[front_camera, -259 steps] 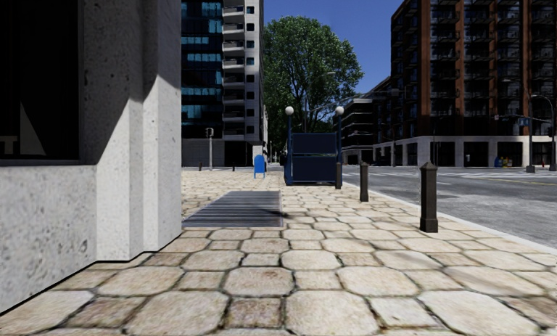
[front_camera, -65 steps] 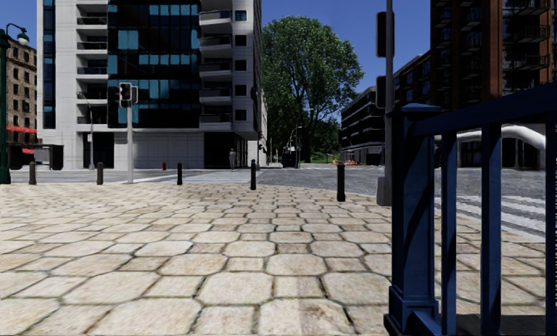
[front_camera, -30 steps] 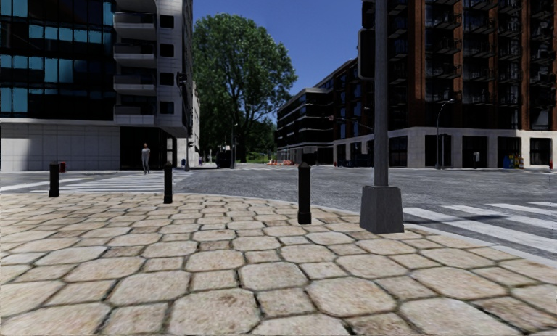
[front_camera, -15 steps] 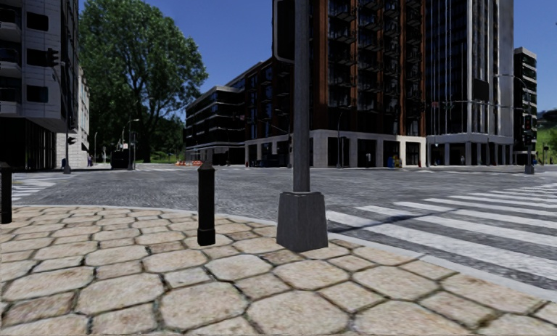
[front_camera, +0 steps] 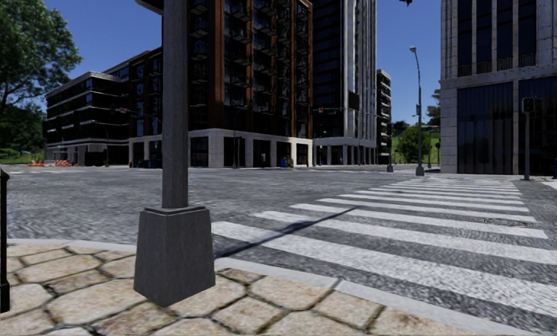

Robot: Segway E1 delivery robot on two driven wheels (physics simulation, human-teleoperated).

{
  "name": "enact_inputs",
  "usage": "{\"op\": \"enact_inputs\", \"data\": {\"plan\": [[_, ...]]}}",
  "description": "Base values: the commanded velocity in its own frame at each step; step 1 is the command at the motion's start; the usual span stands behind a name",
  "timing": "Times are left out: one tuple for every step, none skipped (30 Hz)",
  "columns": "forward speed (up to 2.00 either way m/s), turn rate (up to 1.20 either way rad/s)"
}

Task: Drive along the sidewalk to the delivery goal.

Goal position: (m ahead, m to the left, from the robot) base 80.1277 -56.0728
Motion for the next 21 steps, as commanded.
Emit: {"op": "enact_inputs", "data": {"plan": [[1.6,-0.83],[1.6,-0.83],[1.6,-0.83],[1.6,-0.82],[1.6,-0.82],[1.6,-0.82],[1.6,-0.82],[1.6,-0.82],[1.6,-0.82],[1.6,-0.81],[1.6,-0.81],[1.6,-0.81],[1.6,-0.81],[1.6,-0.81],[1.6,-0.78],[1.6,-0.73],[1.6,-0.67],[1.6,-0.67],[1.6,-0.61],[1.6,-0.39],[1.6,-0.22]]}}
